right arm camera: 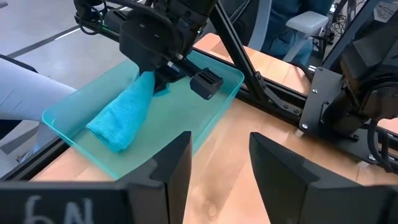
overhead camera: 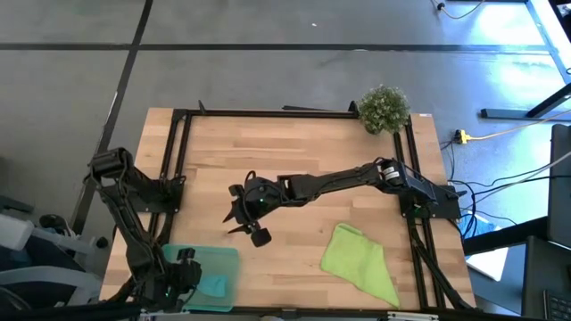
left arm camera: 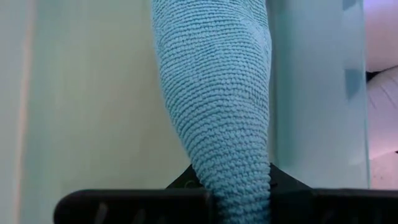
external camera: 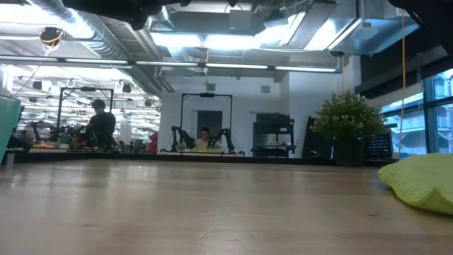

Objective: Roll microfiber towels into tight, uniform cylinder then place into a basket
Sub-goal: Put the rolled teal blue microfiber towel into the bin

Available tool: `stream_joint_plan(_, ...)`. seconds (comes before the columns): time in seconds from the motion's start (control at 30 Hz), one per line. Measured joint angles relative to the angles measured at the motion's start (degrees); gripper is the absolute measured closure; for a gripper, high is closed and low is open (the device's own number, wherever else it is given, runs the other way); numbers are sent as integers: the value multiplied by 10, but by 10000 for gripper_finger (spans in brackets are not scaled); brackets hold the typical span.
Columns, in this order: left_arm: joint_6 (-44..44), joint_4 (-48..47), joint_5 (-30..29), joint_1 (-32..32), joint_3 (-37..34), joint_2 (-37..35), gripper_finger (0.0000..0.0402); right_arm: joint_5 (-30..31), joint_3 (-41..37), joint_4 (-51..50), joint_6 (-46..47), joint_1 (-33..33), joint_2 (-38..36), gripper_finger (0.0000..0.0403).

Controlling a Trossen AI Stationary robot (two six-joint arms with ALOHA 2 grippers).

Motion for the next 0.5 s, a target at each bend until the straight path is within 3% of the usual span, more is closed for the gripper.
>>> stream_joint_plan(0.5,-36,-1,29,-3,0,7,387,0,0,0,0,0,0,240)
